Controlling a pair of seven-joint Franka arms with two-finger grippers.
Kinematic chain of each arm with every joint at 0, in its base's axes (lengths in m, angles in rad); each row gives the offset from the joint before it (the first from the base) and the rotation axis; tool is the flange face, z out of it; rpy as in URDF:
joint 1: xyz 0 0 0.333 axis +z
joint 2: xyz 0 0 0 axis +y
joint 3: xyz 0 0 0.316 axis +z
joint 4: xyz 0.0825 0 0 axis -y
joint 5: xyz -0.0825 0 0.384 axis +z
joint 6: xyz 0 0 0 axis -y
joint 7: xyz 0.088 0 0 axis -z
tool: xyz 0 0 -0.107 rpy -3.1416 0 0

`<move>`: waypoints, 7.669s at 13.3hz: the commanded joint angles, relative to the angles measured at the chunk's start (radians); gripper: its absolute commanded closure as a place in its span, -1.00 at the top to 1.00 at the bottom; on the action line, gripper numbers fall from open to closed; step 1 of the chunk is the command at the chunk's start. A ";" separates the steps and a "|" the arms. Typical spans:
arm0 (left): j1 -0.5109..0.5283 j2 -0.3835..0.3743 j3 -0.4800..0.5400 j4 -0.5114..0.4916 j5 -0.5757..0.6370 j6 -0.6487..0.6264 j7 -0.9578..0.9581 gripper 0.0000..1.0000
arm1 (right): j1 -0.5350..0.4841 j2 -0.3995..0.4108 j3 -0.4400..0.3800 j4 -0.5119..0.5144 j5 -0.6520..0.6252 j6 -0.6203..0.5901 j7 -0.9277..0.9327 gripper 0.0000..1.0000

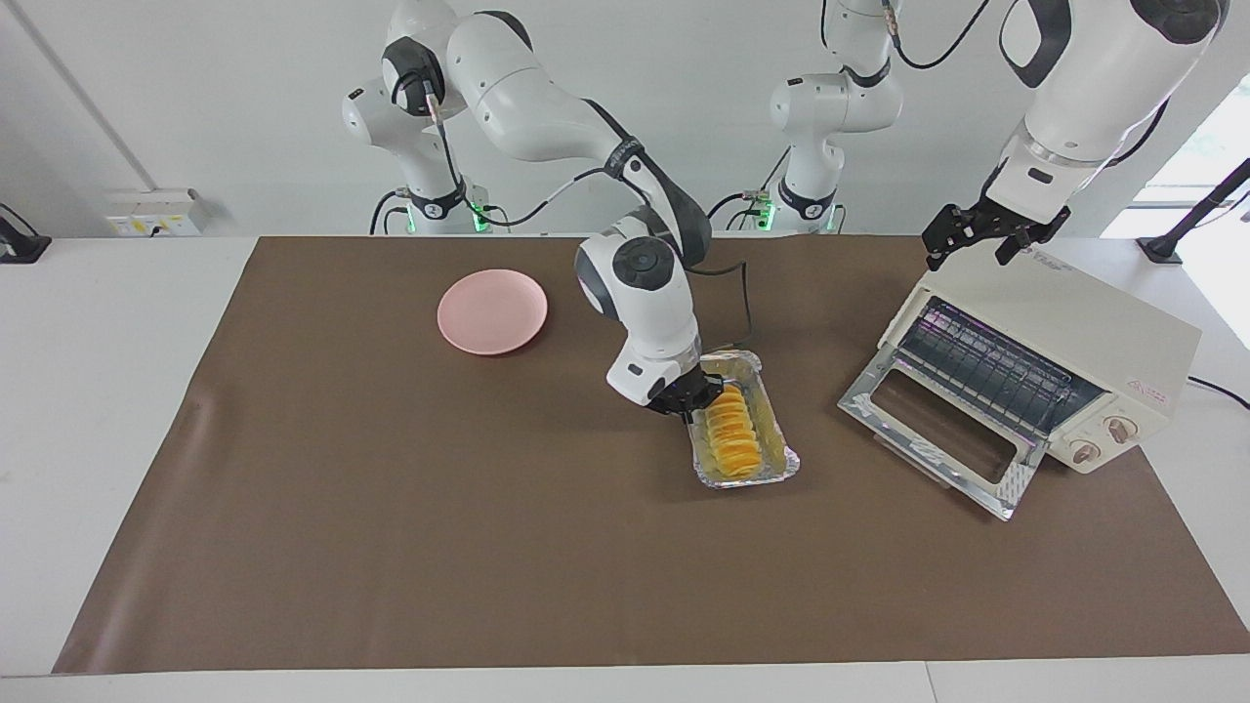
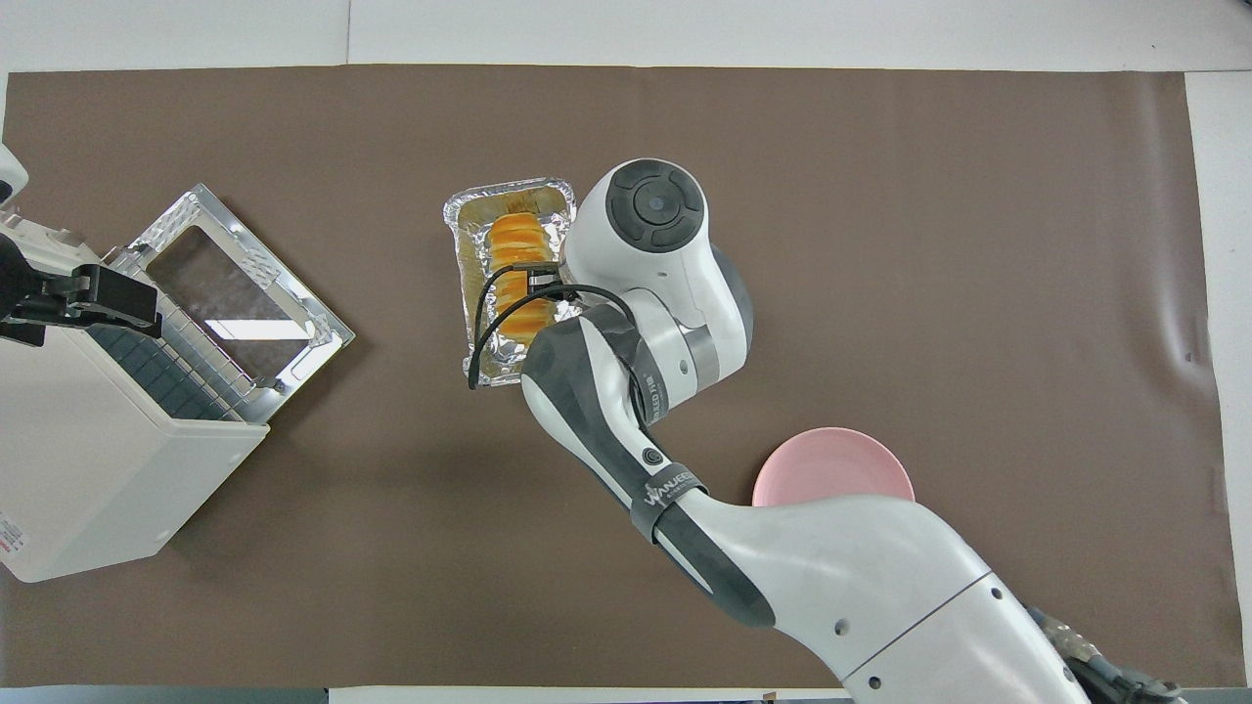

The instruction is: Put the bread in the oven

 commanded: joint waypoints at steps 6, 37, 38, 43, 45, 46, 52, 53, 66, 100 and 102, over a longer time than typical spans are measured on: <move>0.006 -0.028 0.001 -0.028 -0.017 -0.006 -0.002 1.00 | -0.018 0.017 -0.002 0.029 -0.187 -0.036 0.031 1.00; -0.462 0.606 -0.015 0.131 -0.072 0.524 -0.504 -0.54 | -0.626 -0.734 -0.006 -0.323 -0.301 -0.623 -0.561 1.00; -0.459 0.604 -0.016 0.127 -0.075 0.517 -0.505 -1.00 | -0.621 -0.736 -0.006 -0.328 -0.301 -0.624 -0.560 1.00; -0.453 0.613 -0.006 0.220 -0.114 0.376 -0.600 -1.00 | -0.629 -0.739 -0.008 -0.330 -0.224 -0.620 -0.492 1.00; -0.460 0.616 0.062 0.301 -0.111 0.258 -0.667 -1.00 | -0.629 -0.739 -0.008 -0.331 -0.220 -0.612 -0.491 1.00; -0.462 0.604 0.109 0.311 -0.112 0.210 -0.675 -1.00 | -0.629 -0.739 -0.008 -0.333 -0.220 -0.612 -0.491 1.00; -0.445 0.556 0.428 0.358 -0.109 0.093 -0.675 -1.00 | -0.629 -0.747 -0.009 -0.345 -0.223 -0.620 -0.494 1.00; -0.415 0.556 0.445 0.357 -0.103 0.086 -0.675 -1.00 | -0.629 -0.750 -0.009 -0.345 -0.223 -0.620 -0.494 1.00; -0.293 0.454 0.453 0.103 -0.080 0.168 -0.620 -1.00 | -0.628 -0.751 -0.009 -0.345 -0.223 -0.623 -0.494 1.00; -0.335 0.199 0.423 0.055 -0.055 0.149 -0.159 1.00 | -0.628 -0.751 -0.009 -0.343 -0.223 -0.623 -0.494 1.00; -0.347 0.152 0.423 0.056 -0.055 0.020 -0.041 1.00 | -0.628 -0.751 -0.009 -0.345 -0.223 -0.623 -0.494 1.00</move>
